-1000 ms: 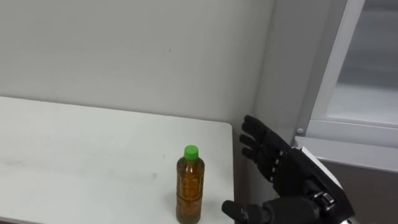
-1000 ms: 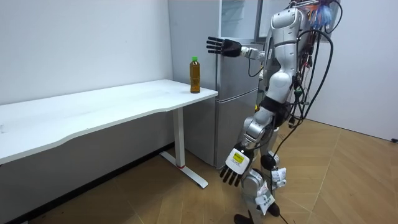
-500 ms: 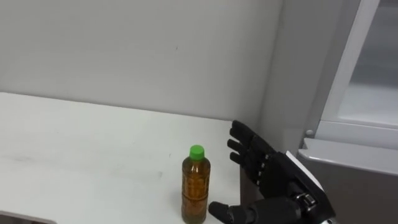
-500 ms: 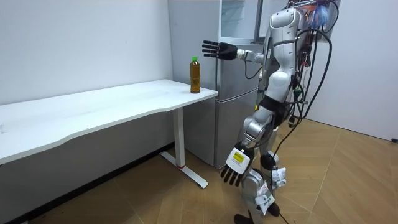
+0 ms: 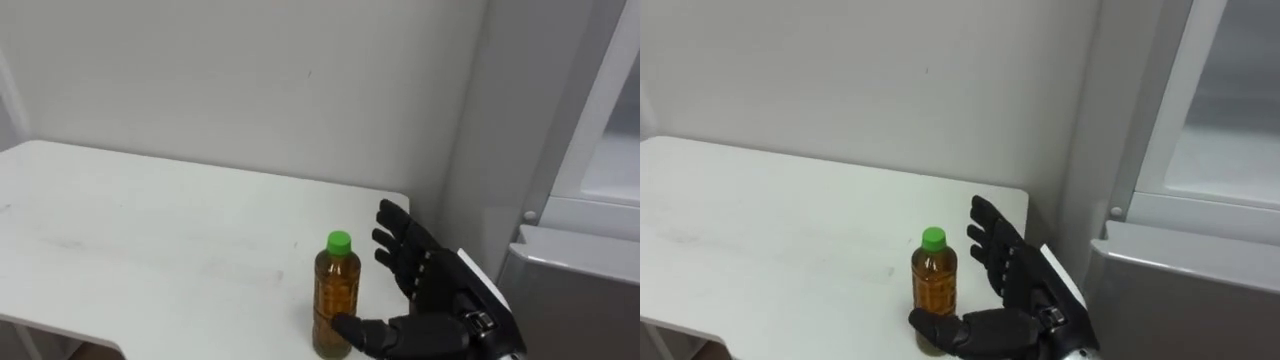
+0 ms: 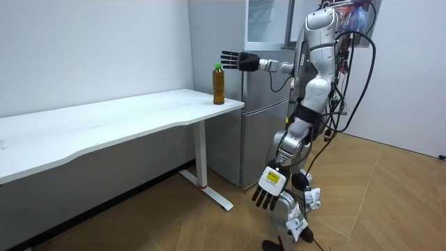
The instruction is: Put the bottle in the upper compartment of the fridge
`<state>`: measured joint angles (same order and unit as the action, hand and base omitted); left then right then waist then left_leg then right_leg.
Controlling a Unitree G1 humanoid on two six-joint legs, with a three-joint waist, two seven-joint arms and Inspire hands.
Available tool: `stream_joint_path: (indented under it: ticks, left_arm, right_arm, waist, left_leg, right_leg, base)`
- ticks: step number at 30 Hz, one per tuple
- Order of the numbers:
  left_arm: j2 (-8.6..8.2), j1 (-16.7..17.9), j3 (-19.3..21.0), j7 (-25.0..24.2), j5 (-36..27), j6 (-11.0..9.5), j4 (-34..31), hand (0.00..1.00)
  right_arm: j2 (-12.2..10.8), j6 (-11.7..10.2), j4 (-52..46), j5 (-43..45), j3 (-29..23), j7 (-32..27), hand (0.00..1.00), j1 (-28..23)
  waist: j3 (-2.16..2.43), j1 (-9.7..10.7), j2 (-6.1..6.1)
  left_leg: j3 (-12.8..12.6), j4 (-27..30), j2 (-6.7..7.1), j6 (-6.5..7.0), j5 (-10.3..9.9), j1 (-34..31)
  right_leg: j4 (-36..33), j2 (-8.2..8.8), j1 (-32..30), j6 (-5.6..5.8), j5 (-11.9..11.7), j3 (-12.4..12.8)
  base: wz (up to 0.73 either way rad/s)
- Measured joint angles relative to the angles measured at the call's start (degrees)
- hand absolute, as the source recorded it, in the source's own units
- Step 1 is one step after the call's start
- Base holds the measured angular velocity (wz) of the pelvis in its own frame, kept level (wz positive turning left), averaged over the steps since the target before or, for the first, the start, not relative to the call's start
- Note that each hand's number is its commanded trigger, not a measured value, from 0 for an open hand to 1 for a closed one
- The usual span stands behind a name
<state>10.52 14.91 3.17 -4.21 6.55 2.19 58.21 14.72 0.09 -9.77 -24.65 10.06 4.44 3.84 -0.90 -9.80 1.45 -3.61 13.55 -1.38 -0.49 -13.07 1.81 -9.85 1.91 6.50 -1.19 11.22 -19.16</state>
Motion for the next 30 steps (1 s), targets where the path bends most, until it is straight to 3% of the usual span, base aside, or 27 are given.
stream_joint_path:
  ticks: [5,10,16,24,30]
  left_arm:
    - [-0.76,0.34,-0.12,0.30,0.40,0.16,0.77,0.00]
    - [-0.87,1.02,-1.22,0.33,0.40,0.36,0.78,0.00]
    - [-0.90,1.12,-1.37,0.31,0.40,0.80,0.79,0.00]
    - [-1.22,2.54,-1.77,0.12,0.48,2.24,-0.69,0.00]
    - [-1.30,2.68,-1.80,-0.18,0.93,2.80,-0.77,0.00]
  right_arm:
    - [-0.07,-0.86,0.22,0.00,0.00,-4.19,0.00,1.42]
    - [-1.56,-1.66,0.95,0.46,0.07,-8.91,0.00,1.96]
    - [-1.54,-1.84,3.09,0.56,0.22,-11.45,0.00,1.96]
    - [-1.48,-1.99,6.39,3.08,1.93,-13.33,0.00,2.12]
    - [-1.51,-1.99,12.24,7.47,2.37,-16.00,0.00,4.91]
  waist:
    - [0.21,0.11,-0.19]
    - [0.22,0.12,-0.17]
    - [0.21,0.04,-0.42]
    - [0.70,-0.10,-0.54]
    - [0.67,-0.63,-0.54]
  left_leg:
    - [0.84,0.03,0.06,-0.02,0.02,0.04]
    - [1.21,0.19,0.09,-0.03,0.02,0.34]
    - [1.24,0.21,0.11,-0.02,0.02,0.35]
    - [1.28,0.33,0.20,0.09,0.17,-0.12]
    - [1.60,0.29,0.46,0.24,0.30,-0.10]
  right_leg:
    - [0.14,0.00,0.42,0.00,0.00,-1.00]
    - [0.15,0.03,1.06,0.01,0.01,-1.55]
    - [0.13,0.04,1.23,0.02,0.01,-1.58]
    - [0.15,0.12,0.89,0.05,0.03,-1.63]
    - [0.10,0.32,0.95,0.20,0.12,-1.64]
  base:
    - [0.10]
    - [0.05]
    - [0.00]
    - [0.00]
    - [0.01]
